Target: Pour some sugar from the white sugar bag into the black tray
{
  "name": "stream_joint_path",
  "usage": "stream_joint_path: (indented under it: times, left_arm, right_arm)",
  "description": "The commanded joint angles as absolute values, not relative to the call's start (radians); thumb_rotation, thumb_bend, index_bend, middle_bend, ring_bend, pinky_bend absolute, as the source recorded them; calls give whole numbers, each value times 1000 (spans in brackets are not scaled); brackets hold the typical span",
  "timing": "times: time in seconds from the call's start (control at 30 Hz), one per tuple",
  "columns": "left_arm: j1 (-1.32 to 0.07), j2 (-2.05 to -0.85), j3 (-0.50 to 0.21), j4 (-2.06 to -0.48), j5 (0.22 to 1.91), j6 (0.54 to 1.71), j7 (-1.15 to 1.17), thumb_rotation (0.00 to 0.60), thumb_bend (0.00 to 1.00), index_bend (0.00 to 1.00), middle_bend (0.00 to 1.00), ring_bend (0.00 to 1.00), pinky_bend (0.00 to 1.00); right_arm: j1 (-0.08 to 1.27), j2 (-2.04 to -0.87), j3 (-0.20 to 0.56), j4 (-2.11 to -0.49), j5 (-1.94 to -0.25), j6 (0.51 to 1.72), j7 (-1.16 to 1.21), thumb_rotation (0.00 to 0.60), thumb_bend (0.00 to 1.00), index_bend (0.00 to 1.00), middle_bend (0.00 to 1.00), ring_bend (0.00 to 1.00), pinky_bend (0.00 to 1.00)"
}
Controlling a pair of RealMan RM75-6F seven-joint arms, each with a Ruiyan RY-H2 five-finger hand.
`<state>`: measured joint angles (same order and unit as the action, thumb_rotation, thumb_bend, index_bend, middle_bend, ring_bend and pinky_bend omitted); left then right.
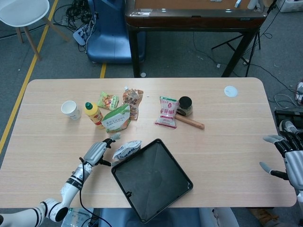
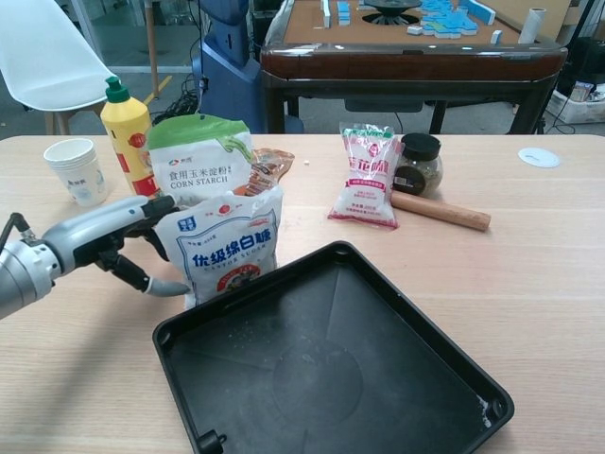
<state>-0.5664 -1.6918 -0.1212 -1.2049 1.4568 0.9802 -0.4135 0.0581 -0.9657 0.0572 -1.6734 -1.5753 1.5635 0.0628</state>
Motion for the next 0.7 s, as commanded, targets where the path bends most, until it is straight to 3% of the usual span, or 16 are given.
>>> stream_joint_path:
  times: [0.03, 0.7]
  left_arm:
    - [-585, -1715, -128, -1180, 1452, 970, -438, 600, 150, 57, 146, 191, 306]
    - [-643, -1825, -133, -1054, 1442, 955, -526, 600, 150, 65, 157, 195, 307]
  right_arm:
    - [56, -966, 57, -1672, -1573, 1564, 64, 600, 164, 290, 286, 151, 117]
    - [47, -967, 61, -1656, -1553, 1559, 76, 600, 164, 290, 287, 151, 118]
